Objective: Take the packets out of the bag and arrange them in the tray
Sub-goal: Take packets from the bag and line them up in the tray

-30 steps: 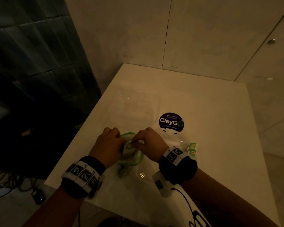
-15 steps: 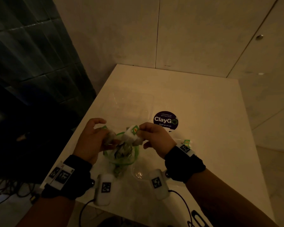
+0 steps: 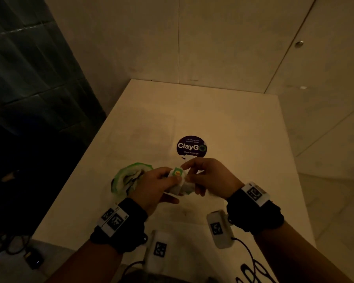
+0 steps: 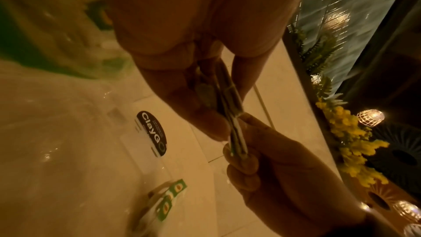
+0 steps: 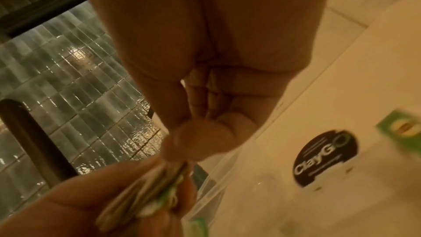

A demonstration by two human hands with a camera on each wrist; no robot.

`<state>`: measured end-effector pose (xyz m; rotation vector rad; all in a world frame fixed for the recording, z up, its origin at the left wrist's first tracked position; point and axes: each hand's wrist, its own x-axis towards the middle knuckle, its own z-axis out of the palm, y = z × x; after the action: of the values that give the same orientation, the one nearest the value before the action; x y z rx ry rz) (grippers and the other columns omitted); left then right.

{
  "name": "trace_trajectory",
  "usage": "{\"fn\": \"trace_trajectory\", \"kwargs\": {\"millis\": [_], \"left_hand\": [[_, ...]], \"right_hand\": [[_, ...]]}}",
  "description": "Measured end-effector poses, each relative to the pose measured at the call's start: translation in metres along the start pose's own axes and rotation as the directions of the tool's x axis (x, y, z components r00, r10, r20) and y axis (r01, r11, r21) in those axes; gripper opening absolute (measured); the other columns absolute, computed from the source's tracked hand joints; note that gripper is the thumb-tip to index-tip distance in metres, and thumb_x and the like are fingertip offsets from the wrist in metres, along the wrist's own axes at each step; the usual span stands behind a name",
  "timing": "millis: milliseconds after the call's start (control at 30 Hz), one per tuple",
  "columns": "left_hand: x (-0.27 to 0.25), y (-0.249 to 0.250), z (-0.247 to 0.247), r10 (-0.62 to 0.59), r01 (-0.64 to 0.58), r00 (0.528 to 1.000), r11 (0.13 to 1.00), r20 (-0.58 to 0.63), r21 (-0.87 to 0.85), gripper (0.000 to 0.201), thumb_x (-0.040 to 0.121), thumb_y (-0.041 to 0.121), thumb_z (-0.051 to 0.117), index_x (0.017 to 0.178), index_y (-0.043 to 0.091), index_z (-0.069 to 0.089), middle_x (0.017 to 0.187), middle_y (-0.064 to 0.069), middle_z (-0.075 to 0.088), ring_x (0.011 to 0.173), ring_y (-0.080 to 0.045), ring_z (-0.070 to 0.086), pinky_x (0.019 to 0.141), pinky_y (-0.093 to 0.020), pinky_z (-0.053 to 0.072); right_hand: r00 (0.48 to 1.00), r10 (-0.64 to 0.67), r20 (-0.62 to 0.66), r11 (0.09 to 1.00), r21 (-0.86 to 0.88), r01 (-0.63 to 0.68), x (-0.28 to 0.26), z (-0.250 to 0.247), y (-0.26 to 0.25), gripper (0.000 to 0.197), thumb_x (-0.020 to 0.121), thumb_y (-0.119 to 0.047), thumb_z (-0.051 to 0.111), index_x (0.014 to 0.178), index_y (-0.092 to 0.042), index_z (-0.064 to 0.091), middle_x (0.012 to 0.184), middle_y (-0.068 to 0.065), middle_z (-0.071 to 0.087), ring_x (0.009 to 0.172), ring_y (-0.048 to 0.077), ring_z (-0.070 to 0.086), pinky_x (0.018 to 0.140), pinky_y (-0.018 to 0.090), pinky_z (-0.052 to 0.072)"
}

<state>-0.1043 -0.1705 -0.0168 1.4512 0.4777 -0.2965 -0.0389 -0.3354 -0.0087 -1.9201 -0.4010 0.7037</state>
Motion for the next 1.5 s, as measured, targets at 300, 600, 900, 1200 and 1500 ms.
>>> {"fn": "trace_trajectory", "kwargs": {"millis": [300,600,900,1200,1500], "left_hand": [[0.01,-0.019,0.026,-0.045,0.015,0.988,0.98,-0.15,-0.196,0.008,0.092,0.017,0.058,0.093,0.012,0.064,0.086,-0.009,0.071,0.073,-0.022,0.07,0.051,-0.032,0.054],[0.016,-0.035,0.048,-0.024,0.0,0.992,0.982,-0.124,-0.19,0.013,0.09,0.017,0.061,0.098,0.008,0.066,0.097,-0.014,0.069,0.083,-0.025,0.068,0.065,-0.035,0.057],[0.02,-0.04,0.042,-0.054,0.043,0.992,0.994,-0.11,-0.098,0.007,0.088,0.015,0.065,0.085,0.01,0.07,0.09,-0.019,0.071,0.077,-0.031,0.07,0.059,-0.032,0.057],[0.024,-0.049,0.044,-0.094,0.087,0.992,0.993,-0.088,-0.082,0.008,0.088,0.016,0.065,0.092,0.01,0.068,0.084,-0.017,0.072,0.066,-0.03,0.07,0.052,-0.029,0.054],[0.025,-0.049,0.047,-0.1,0.094,0.993,0.99,-0.057,-0.103,0.011,0.089,0.019,0.064,0.096,0.013,0.069,0.084,-0.012,0.074,0.07,-0.027,0.071,0.054,-0.029,0.053]], "right_hand": [[0.984,0.171,-0.06,0.979,0.12,-0.163,-0.019,-0.017,0.028,0.013,0.092,-0.005,0.053,0.088,-0.012,0.062,0.076,0.014,0.059,0.058,0.021,0.057,0.063,0.044,0.059],[0.978,0.208,-0.014,0.978,-0.03,-0.209,-0.026,-0.013,0.045,0.012,0.092,-0.031,0.056,0.099,-0.021,0.054,0.089,0.01,0.068,0.067,0.021,0.065,0.056,0.034,0.058],[0.942,0.265,-0.205,0.868,-0.375,-0.326,-0.022,-0.062,0.09,0.015,0.089,-0.027,0.062,0.09,-0.013,0.068,0.081,0.002,0.062,0.071,0.013,0.053,0.069,0.025,0.041],[0.922,0.306,-0.239,0.748,-0.539,-0.388,0.004,-0.043,0.099,0.032,0.087,-0.043,0.062,0.108,-0.021,0.072,0.104,-0.001,0.054,0.102,0.021,0.046,0.088,0.027,0.04],[0.918,0.167,-0.359,0.754,-0.554,-0.354,0.008,-0.04,0.104,0.021,0.085,-0.038,0.064,0.101,-0.025,0.061,0.102,-0.002,0.046,0.102,0.019,0.042,0.082,0.029,0.041]]}}
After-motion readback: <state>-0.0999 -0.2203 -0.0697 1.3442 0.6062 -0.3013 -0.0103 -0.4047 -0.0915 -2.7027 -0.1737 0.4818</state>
